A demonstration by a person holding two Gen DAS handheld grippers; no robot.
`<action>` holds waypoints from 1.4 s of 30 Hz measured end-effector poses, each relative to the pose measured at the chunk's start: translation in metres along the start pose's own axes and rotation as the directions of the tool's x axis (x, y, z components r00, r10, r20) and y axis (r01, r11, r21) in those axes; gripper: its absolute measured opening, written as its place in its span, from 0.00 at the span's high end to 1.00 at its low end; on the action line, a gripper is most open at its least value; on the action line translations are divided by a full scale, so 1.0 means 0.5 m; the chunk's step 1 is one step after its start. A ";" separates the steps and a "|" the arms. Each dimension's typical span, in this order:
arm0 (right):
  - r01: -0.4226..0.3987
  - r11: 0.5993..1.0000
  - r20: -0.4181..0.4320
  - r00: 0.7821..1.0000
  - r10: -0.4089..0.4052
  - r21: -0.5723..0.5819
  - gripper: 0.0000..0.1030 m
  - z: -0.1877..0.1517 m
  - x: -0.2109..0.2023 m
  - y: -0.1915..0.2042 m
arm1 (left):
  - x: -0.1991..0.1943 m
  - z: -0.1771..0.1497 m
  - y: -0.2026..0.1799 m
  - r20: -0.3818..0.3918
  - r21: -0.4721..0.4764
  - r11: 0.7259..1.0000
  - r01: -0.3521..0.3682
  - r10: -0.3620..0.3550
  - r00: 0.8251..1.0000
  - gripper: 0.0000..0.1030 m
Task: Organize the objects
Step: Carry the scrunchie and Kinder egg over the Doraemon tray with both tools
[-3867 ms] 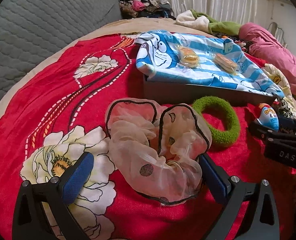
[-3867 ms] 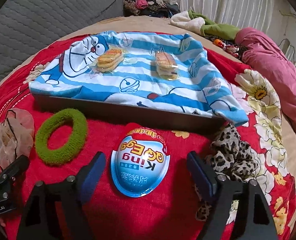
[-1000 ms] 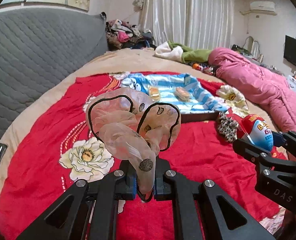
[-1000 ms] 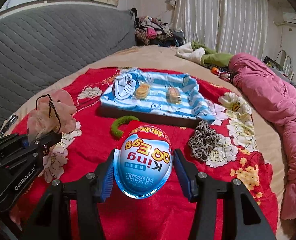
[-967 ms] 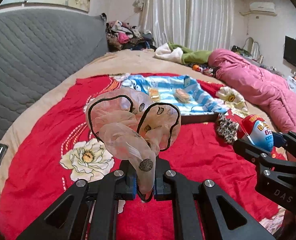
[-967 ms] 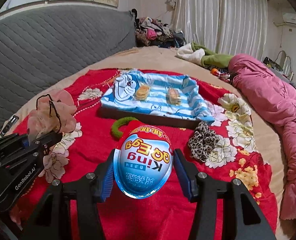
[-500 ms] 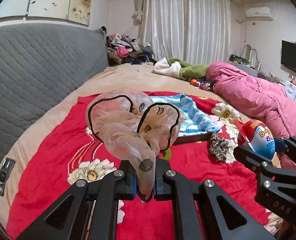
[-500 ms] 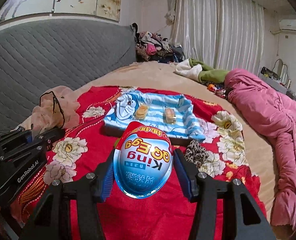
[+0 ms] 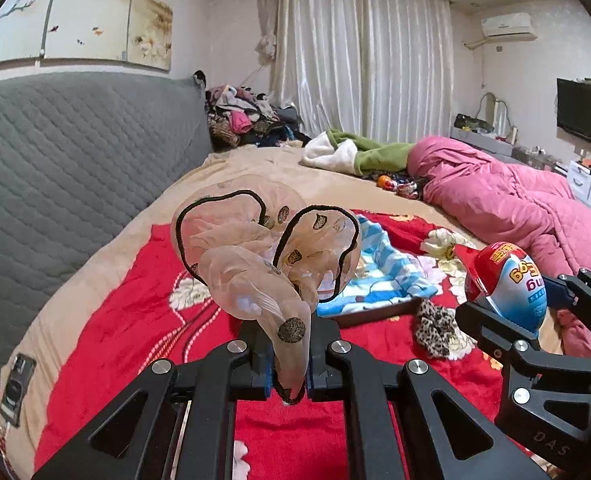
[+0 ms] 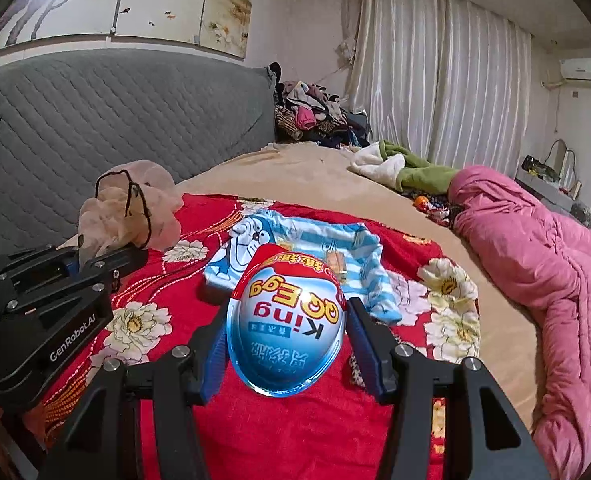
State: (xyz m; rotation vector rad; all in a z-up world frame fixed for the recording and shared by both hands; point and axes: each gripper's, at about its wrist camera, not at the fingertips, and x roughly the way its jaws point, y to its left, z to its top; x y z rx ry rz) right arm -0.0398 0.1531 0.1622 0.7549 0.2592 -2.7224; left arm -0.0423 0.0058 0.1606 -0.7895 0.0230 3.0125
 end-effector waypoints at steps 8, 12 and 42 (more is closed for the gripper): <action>0.012 1.000 0.029 1.000 -0.012 -0.010 0.47 0.051 0.013 -0.020 | 0.024 0.069 -0.008 0.025 0.014 1.000 -0.004 0.004 1.000 0.90; 0.015 1.000 0.043 0.999 -0.015 -0.007 0.47 0.075 0.022 -0.032 | 0.033 0.099 -0.013 0.039 0.019 1.000 -0.007 0.007 0.999 0.90; 0.060 0.998 0.061 0.996 -0.060 -0.008 0.47 0.202 0.168 -0.126 | 0.234 0.231 -0.052 0.024 0.008 1.000 0.011 -0.011 1.000 0.90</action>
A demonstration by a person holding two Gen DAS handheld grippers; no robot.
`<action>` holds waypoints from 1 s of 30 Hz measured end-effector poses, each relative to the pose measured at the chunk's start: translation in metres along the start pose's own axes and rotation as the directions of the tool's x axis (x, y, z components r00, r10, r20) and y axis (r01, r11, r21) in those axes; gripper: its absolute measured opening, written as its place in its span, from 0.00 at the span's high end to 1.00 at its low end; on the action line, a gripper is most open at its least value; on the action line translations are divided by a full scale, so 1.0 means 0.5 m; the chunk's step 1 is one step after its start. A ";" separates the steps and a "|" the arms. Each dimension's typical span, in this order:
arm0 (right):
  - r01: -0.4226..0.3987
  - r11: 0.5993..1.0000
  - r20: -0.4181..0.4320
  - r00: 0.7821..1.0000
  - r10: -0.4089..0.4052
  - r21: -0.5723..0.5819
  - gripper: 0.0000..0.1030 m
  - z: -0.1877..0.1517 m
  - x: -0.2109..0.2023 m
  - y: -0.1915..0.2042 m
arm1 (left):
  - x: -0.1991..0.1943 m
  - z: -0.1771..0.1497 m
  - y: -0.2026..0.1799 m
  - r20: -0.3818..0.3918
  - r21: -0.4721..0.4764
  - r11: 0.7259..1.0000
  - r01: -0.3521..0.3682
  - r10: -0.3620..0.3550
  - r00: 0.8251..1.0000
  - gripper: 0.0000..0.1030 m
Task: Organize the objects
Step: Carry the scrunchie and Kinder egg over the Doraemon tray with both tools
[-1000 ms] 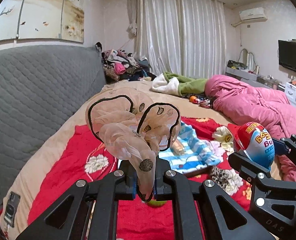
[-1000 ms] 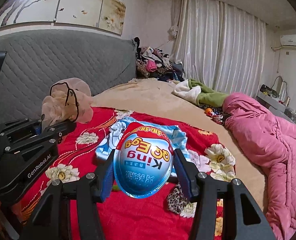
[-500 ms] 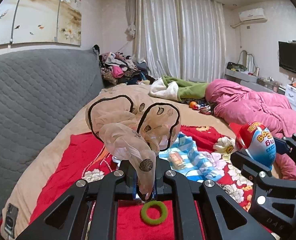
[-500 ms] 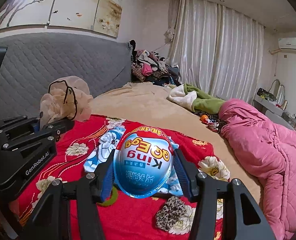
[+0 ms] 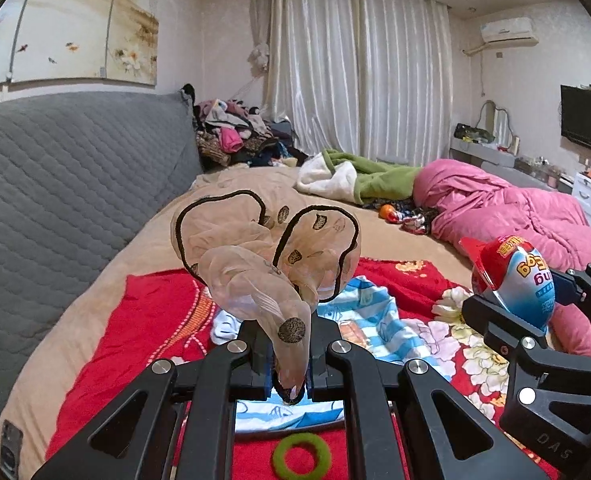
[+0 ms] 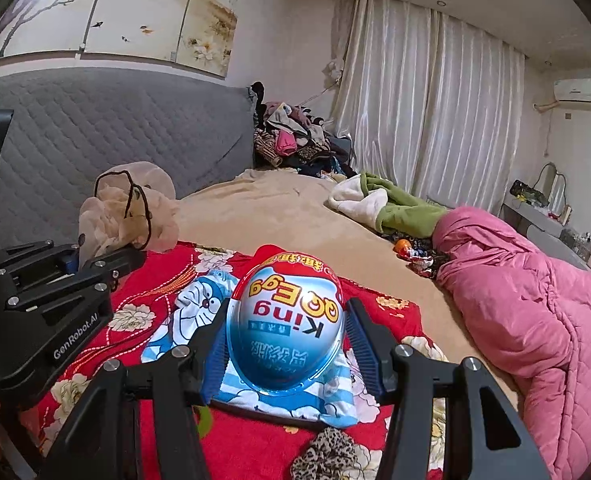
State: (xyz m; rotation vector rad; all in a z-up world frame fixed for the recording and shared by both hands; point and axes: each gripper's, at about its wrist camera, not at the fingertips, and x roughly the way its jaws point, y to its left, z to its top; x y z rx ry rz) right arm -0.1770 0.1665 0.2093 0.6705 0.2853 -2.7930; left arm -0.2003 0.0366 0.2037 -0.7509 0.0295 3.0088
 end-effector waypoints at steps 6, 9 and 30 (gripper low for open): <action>-0.008 1.000 -0.037 0.999 0.009 0.005 0.47 -0.021 0.076 -0.014 | 0.097 -0.030 -0.011 -0.053 -0.003 1.000 0.006 -0.006 0.999 0.90; -0.018 1.000 -0.060 0.998 0.019 0.020 0.47 -0.039 0.118 -0.024 | 0.147 -0.053 -0.014 -0.084 -0.006 1.000 0.013 -0.013 0.996 0.90; -0.042 0.999 -0.205 0.978 0.048 0.032 0.47 -0.189 0.370 -0.014 | 0.365 -0.201 0.004 -0.187 -0.033 0.999 -0.002 -0.004 0.982 0.90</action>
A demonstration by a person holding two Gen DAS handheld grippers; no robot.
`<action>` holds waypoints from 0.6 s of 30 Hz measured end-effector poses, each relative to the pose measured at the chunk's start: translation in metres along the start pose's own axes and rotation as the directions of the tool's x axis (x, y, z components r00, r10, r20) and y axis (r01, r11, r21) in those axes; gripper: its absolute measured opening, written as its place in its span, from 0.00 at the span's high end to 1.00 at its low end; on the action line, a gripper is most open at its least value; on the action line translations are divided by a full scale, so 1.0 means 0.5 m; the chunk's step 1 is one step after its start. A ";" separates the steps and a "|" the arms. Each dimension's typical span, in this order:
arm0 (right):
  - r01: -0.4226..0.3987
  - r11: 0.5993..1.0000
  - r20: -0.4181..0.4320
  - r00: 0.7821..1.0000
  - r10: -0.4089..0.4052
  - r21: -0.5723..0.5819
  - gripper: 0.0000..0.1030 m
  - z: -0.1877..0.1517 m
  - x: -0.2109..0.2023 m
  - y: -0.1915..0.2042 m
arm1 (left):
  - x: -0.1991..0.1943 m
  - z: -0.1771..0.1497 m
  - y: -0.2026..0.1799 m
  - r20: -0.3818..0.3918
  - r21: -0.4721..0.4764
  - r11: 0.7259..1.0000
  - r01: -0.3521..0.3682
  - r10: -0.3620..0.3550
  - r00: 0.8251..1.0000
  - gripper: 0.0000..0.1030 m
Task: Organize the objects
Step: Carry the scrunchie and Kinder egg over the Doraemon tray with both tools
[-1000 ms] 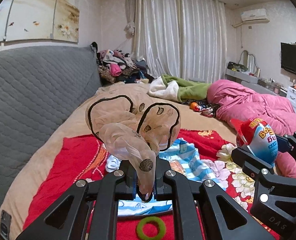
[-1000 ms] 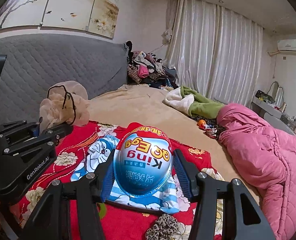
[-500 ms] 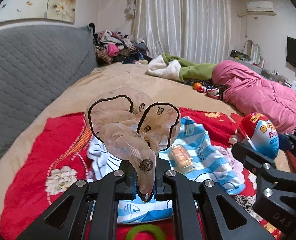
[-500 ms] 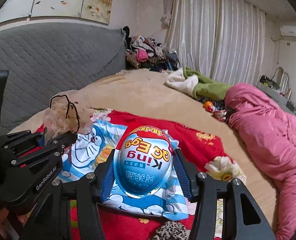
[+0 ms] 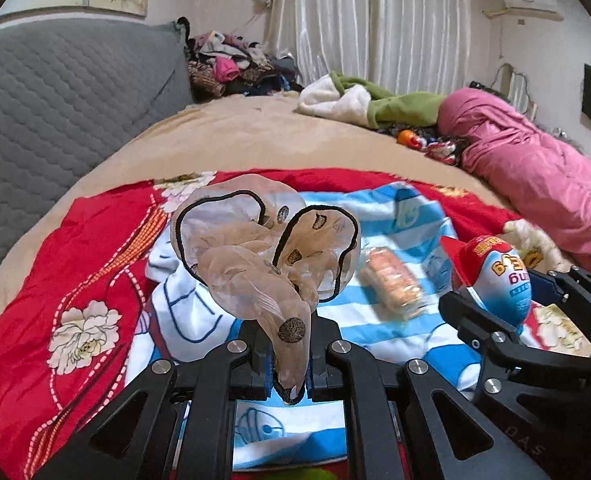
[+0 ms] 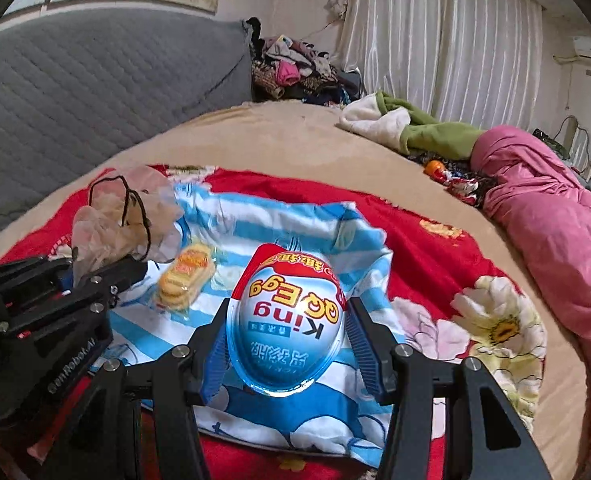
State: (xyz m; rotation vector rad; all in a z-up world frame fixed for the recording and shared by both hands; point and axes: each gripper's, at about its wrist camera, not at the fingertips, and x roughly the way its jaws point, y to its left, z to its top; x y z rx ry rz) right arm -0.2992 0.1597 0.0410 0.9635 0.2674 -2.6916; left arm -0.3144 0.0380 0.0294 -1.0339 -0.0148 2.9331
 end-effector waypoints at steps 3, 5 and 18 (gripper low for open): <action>-0.002 1.000 -0.011 1.000 0.002 -0.001 0.47 -0.013 0.020 0.004 | 0.019 -0.008 0.000 -0.008 0.000 1.000 0.014 -0.014 1.000 0.90; 0.013 1.000 -0.019 1.000 -0.013 -0.011 0.47 -0.020 0.031 0.006 | 0.028 -0.012 -0.006 -0.010 0.010 1.000 0.017 -0.017 1.000 0.90; 0.027 1.000 -0.049 0.998 -0.027 -0.016 0.47 -0.050 0.069 -0.002 | 0.060 -0.041 -0.055 -0.050 0.086 0.996 0.024 -0.020 0.999 0.90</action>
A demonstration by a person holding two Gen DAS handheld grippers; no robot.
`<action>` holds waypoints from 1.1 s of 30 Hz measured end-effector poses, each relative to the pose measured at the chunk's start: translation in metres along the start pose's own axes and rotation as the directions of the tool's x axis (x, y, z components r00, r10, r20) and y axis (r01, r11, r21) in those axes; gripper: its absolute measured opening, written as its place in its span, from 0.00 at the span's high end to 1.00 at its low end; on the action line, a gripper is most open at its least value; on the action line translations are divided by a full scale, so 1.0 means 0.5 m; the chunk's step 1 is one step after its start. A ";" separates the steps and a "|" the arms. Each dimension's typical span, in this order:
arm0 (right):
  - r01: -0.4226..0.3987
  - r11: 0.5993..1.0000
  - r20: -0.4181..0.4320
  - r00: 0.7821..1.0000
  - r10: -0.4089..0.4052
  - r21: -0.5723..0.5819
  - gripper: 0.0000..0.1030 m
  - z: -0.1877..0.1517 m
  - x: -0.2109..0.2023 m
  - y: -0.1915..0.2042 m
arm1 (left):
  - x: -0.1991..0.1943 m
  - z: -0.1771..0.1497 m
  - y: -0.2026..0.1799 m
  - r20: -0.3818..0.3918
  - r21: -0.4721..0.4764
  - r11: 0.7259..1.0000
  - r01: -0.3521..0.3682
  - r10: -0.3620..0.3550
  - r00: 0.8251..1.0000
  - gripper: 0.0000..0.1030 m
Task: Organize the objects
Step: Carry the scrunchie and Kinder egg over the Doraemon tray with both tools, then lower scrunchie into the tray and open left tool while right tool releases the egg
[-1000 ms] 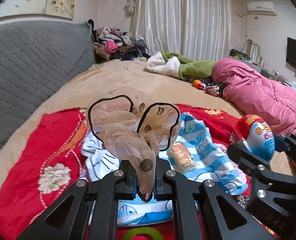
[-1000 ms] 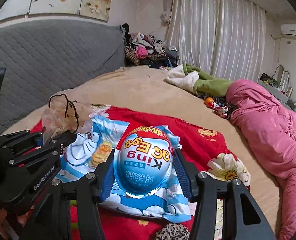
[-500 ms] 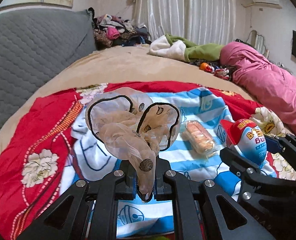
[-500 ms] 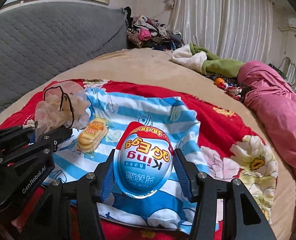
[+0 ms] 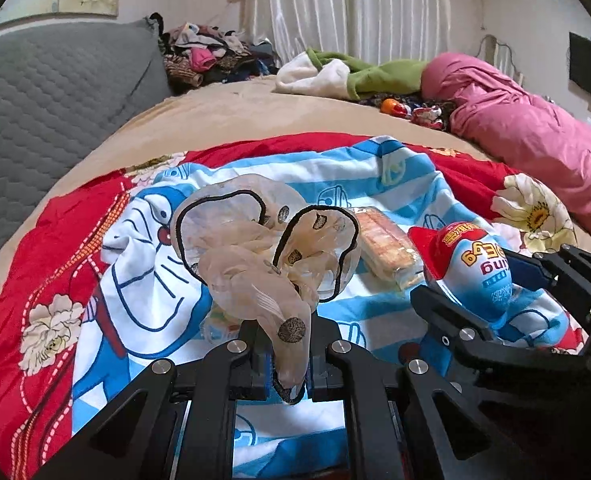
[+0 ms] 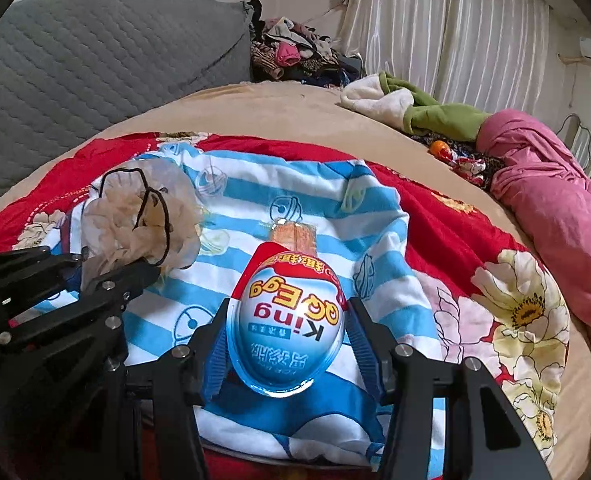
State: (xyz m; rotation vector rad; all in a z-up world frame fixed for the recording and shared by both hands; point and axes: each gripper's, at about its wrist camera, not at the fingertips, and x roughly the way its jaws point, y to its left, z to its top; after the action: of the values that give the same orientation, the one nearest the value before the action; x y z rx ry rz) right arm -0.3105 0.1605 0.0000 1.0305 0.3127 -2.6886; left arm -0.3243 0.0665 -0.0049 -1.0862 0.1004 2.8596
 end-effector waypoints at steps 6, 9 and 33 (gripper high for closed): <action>0.013 1.000 -0.007 1.000 -0.013 0.010 0.47 -0.003 0.001 -0.008 | 0.014 -0.003 0.005 -0.031 -0.001 1.000 -0.016 0.016 0.999 0.90; 0.010 1.000 -0.022 1.000 -0.010 0.013 0.47 -0.003 0.008 -0.012 | 0.024 -0.006 0.010 -0.054 -0.002 1.000 -0.018 0.018 0.998 0.90; 0.001 1.000 -0.107 0.994 0.000 0.015 0.47 -0.019 0.046 -0.013 | 0.071 -0.030 0.014 -0.158 -0.002 1.000 0.012 -0.012 0.987 0.85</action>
State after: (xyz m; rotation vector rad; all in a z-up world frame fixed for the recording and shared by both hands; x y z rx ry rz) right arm -0.3233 0.1657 -0.0219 1.1821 0.3125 -2.6453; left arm -0.3415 0.0598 -0.0394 -1.3081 0.1019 2.7590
